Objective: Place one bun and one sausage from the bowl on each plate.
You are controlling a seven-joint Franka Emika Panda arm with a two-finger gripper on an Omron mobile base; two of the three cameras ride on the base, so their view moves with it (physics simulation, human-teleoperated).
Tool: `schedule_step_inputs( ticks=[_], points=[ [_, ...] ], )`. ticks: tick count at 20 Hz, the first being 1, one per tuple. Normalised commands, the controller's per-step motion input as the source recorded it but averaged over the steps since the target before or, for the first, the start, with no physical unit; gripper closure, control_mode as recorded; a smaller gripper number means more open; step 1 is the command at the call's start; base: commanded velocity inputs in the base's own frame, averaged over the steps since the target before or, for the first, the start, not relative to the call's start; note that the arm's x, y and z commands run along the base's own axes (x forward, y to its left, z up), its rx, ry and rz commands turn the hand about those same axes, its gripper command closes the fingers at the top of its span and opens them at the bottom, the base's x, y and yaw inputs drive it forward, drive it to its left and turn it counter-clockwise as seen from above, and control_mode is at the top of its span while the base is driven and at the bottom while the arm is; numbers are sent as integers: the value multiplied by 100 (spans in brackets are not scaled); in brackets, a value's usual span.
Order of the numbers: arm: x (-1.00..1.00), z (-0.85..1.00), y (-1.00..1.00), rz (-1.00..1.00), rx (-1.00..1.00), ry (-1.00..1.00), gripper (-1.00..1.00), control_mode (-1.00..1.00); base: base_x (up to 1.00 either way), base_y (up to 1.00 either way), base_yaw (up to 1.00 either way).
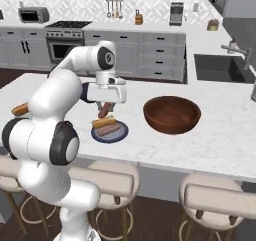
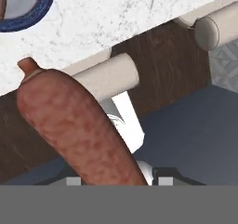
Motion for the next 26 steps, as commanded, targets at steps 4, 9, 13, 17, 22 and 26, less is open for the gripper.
schedule_step_inputs(
  ticks=[4, 9, 13, 17, 22, 26],
  points=[
    [0, 0, 0, 0, 0, 0, 100, 100, 0, 100, -12],
    [0, 0, 0, 0, 0, 0, 100, 100, 7, 100, -12],
    [0, 0, 0, 0, 0, 0, 100, 100, 39, 100, -14],
    [0, 0, 0, 0, 0, 0, 100, 100, 67, 68, -17],
    [33, 0, 8, -6, 0, 0, 100, -100, 60, 19, -12],
    [66, -46, 37, -14, 0, 0, 100, -100, 0, 0, 0]
  ],
)
